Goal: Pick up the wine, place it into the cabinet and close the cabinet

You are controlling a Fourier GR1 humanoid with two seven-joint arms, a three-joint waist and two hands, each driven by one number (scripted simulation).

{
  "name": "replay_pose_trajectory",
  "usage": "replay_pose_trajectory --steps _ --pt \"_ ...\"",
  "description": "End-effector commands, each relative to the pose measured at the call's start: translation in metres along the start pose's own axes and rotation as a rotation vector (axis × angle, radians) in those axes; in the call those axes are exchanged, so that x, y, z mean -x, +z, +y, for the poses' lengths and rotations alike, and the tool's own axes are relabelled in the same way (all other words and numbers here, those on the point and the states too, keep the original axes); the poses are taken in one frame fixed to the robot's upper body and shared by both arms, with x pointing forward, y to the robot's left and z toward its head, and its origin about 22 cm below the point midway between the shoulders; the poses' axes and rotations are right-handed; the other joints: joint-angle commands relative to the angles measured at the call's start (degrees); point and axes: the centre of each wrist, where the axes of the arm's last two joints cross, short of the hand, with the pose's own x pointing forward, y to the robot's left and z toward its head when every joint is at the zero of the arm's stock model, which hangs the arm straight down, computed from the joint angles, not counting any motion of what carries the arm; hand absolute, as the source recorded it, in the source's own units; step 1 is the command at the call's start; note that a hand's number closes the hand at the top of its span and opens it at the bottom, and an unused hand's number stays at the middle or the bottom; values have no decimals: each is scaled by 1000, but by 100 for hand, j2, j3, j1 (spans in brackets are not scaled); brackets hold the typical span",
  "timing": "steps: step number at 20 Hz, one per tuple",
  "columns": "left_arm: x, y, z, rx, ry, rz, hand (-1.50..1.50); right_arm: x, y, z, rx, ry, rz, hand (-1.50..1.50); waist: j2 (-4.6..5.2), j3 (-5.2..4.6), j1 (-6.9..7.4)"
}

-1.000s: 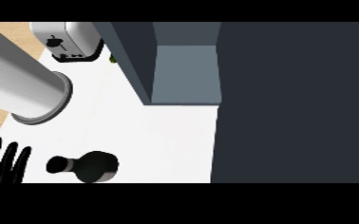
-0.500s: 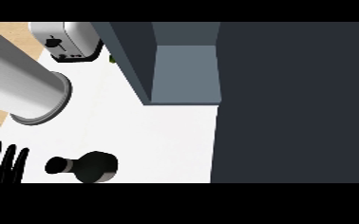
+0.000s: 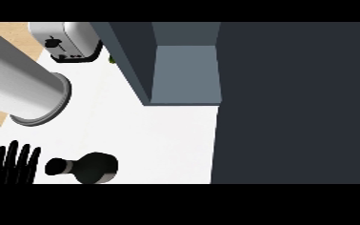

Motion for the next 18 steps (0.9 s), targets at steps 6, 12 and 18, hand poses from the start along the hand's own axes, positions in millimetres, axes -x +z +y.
replay_pose_trajectory --steps 6,12,18 --pt "40 -15 -6 57 19 20 -150 -22 14 7 -26 -21 -80 -150 9 0 14" --pt "62 -6 7 45 37 25 -150 -21 21 3 -10 -36 -77 -150 7 1 9" --pt "68 -11 16 51 20 28 -150 -37 19 -1 -41 -12 -70 -150 6 -1 8"
